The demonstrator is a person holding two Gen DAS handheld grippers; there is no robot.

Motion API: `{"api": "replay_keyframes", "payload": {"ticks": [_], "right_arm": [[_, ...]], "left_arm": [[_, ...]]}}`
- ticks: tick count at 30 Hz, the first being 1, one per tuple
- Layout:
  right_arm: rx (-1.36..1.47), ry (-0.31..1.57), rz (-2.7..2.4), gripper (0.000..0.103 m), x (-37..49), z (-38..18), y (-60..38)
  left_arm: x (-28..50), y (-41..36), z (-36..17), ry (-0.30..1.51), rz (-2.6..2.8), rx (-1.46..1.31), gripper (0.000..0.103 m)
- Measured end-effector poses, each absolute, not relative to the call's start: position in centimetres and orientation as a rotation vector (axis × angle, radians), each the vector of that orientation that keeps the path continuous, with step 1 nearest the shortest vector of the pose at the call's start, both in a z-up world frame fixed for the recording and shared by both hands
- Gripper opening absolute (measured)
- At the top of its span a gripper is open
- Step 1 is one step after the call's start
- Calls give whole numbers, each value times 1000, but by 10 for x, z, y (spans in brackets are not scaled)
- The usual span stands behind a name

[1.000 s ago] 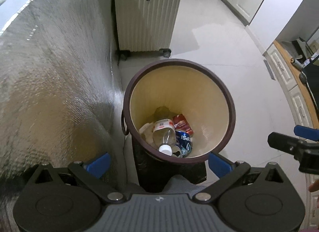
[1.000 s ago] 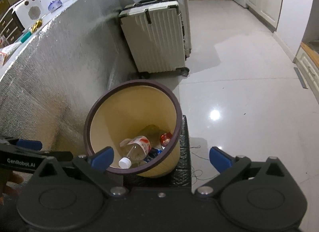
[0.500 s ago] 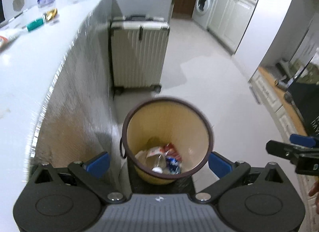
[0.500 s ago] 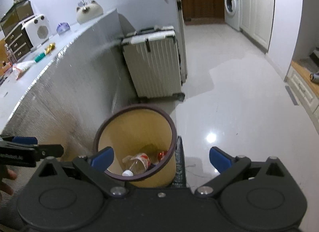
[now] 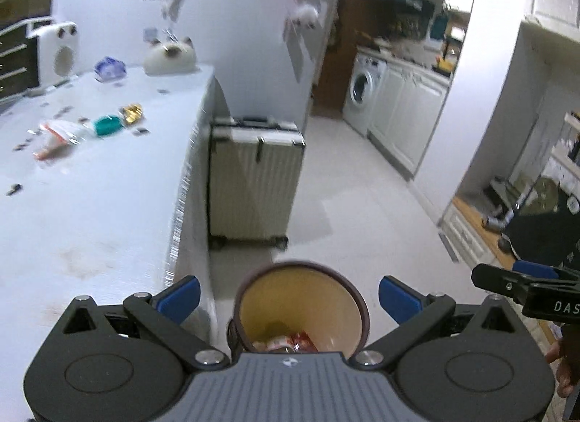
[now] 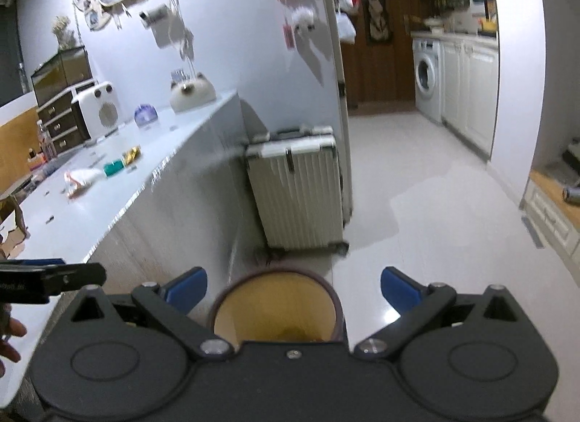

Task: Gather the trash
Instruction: 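Withdraw both tools from the wastebasket back over the table, then grasp the cardboard box with the left tool while the right tool grasps the clear bag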

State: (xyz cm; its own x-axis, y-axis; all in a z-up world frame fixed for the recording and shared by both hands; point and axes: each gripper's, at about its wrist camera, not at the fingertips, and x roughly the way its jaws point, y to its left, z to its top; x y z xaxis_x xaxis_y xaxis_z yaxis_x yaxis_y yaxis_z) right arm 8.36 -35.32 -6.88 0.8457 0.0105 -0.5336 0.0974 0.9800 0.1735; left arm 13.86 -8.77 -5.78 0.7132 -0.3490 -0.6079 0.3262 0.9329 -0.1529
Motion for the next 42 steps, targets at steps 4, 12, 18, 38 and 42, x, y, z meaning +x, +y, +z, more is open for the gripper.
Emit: {"api": "replay_keyframes", "payload": {"ticks": [4,12,18,38,42], "right_arm": [[191,522,-31,103,88,-62,-335],[181,478,62,103,108,-59,-282],[126,439,145,103,126,-53,-230],[83,433,354,103,191,-29,-96],[150,458,399,103,231,-14,-73]], "left_arm": [[128,-62,-49,633,-318,-65,103],[116,7,-38,553,-135,-93,103],[113,75,-35,532,24,-168,103],[163,216,-54,467,124,-315,103],[182,221,-57,480,135,-293,103]]}}
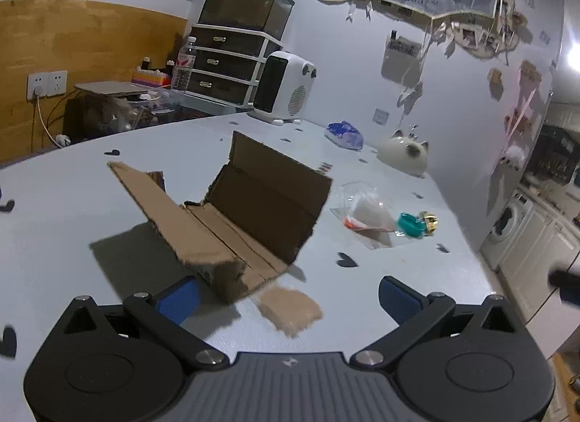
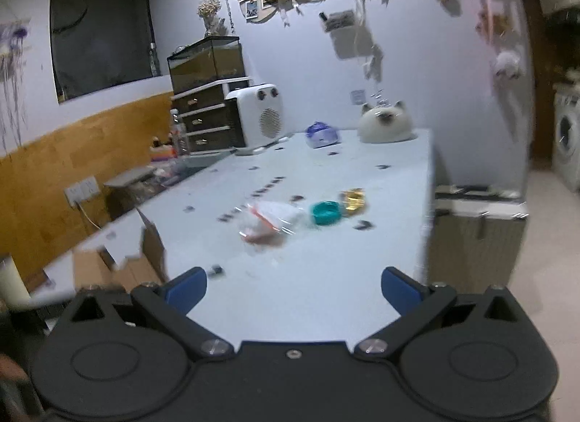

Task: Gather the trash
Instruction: 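Grasp the cardboard box with the left tool while the right tool grasps the clear bag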

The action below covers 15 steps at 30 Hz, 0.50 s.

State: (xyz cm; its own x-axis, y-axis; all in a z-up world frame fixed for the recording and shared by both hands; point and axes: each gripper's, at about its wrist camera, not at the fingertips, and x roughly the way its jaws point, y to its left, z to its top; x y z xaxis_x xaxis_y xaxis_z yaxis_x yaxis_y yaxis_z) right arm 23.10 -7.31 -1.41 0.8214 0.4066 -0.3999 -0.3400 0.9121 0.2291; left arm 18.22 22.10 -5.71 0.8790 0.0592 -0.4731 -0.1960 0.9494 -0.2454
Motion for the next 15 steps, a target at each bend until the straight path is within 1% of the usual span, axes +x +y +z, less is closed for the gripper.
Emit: {"api": "replay_keyframes", "payload": {"ticks": [3,7,9,11,15], "right_arm": [[228,486,489,103,264,-6,-51],[217,510,610,102,302,-3,-6],[207,545,663,100,321,-4,20],[167,554,725,92,335,-6,48],[88,586,766,85,351,-16,87]], "left_arm": [[193,221,-57,484,152,-244,103],[195,224,-56,451,138,-220,103],[196,223,-56,439,136,-182,103],[195,223,-56,432,123,-155,103],[195,223,-57,427,99,-127,103]]}}
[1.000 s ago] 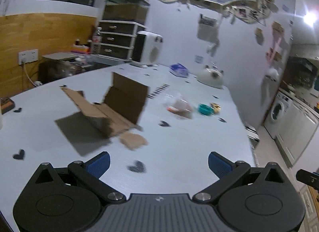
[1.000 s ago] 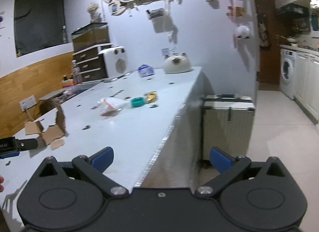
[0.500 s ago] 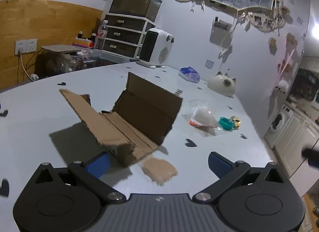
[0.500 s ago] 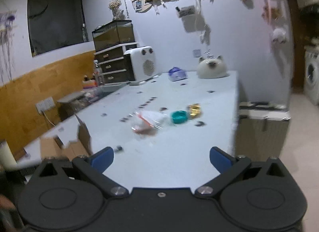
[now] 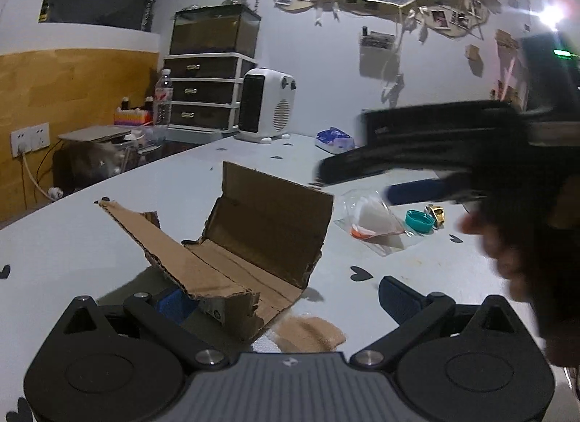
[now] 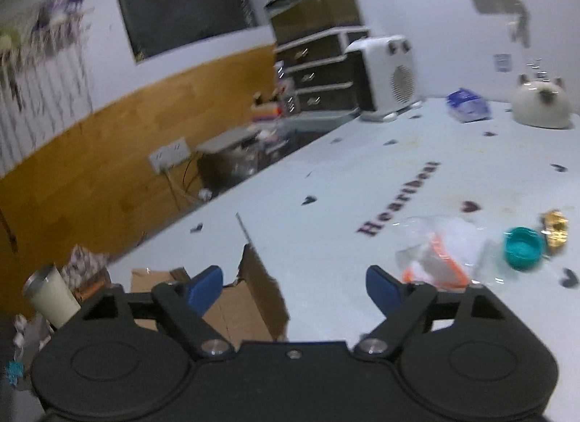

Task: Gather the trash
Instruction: 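Grasp the cardboard box with the left tool while the right tool grasps the clear bag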

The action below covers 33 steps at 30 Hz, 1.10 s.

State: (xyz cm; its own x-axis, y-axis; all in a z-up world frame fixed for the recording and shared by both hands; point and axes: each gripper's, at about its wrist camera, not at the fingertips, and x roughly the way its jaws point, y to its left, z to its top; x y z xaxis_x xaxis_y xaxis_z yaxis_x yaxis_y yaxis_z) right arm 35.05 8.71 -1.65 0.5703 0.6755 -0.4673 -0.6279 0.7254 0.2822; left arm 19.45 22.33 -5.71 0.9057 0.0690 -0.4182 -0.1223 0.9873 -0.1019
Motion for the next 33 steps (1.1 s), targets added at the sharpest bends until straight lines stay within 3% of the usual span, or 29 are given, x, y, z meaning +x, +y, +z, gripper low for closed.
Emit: {"api": "replay_keyframes", "payload": {"ticks": [1,3,5,7,8,18,27,30,33], "right_arm": [[89,601,770,84,355,-20,94],[86,623,784,67,360,-25,103],[69,655,800,28,360,-28,110],[81,699,821,10,357,-29,108],[94,710,831,7,354,-29,106],[155,819,952,4,308,-19,87],[171,834,955,5,283,-13,74],[175,828,942,5,278,-14,71],[216,838,945,6,277,-19,66]], "left_arm": [[194,224,-58,424,98,-122,103],[194,225,-59,415,102,-112,103],[193,225,-59,405,103,-104,103],[192,224,-59,398,101,-95,103],[191,224,-59,395,102,-90,103],[182,193,-58,364,24,41,102],[177,189,-65,414,80,105,61],[175,188,-65,428,92,115,39],[174,189,-66,443,95,101,34]]}}
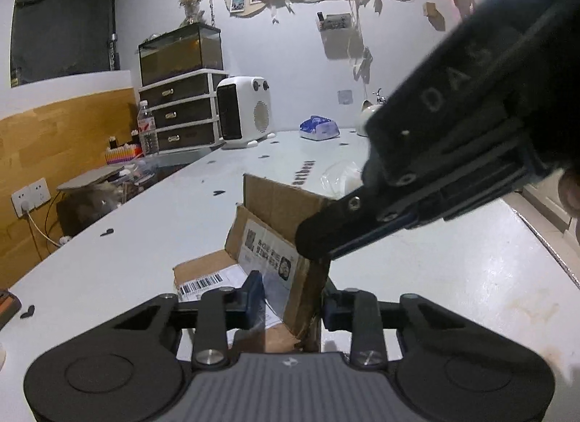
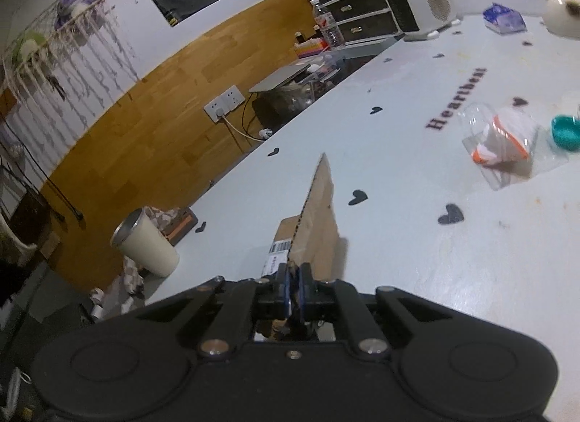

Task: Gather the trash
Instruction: 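Grasp the cardboard box with the left tool while the right tool grasps the clear bag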

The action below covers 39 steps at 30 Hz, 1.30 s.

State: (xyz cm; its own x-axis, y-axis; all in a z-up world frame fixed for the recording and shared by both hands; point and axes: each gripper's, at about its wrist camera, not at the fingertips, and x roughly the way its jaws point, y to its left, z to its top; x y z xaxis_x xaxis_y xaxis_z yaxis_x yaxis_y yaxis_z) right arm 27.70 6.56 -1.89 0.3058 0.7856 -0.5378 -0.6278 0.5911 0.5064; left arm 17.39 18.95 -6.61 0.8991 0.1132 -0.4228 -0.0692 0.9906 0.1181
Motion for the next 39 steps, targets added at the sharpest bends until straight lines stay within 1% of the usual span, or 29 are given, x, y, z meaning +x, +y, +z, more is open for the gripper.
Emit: {"api": "replay_keyframes", "payload": {"ticks": [2,3,5,7,12,16,20,24,27,29,30,32,33,34,36,37,39], "right_arm": [[251,837,964,9,277,-23,60],[272,838,972,13,278,-24,57],[311,816,968,30,280,-25,46],[345,780,966,36,284,-24,35],[316,657,809,36,307,-24,13],[224,564,646,37,334,-31,8],[156,543,547,37,363,-41,19],[101,531,482,37,386,-50,38],[46,521,404,42,399,-56,57],[25,495,325,51,405,-60,65],[7,482,299,52,408,-63,68],[-37,492,271,50,414,-69,72],[-33,511,266,46,417,-73,71],[-12,525,259,37,418,-75,67],[14,525,262,33,415,-74,59],[2,520,270,28,410,-72,56],[-11,499,289,25,398,-67,50]], "left_arm": [[174,194,-66,453,83,81,33],[173,196,-66,454,77,69,33],[171,200,-66,453,67,47,33],[171,207,-66,453,55,19,31],[158,229,-68,454,19,-107,27],[142,248,-70,445,22,-214,19],[127,262,-71,427,42,-305,16],[120,262,-73,418,50,-330,16],[119,256,-73,422,53,-319,15],[119,251,-73,425,59,-306,15],[119,248,-73,428,63,-293,15],[118,242,-72,435,73,-259,15],[118,240,-72,438,78,-244,15],[119,238,-71,441,84,-231,15],[119,235,-71,446,92,-215,15],[119,234,-70,449,96,-209,15],[120,234,-70,453,103,-208,15]]}}
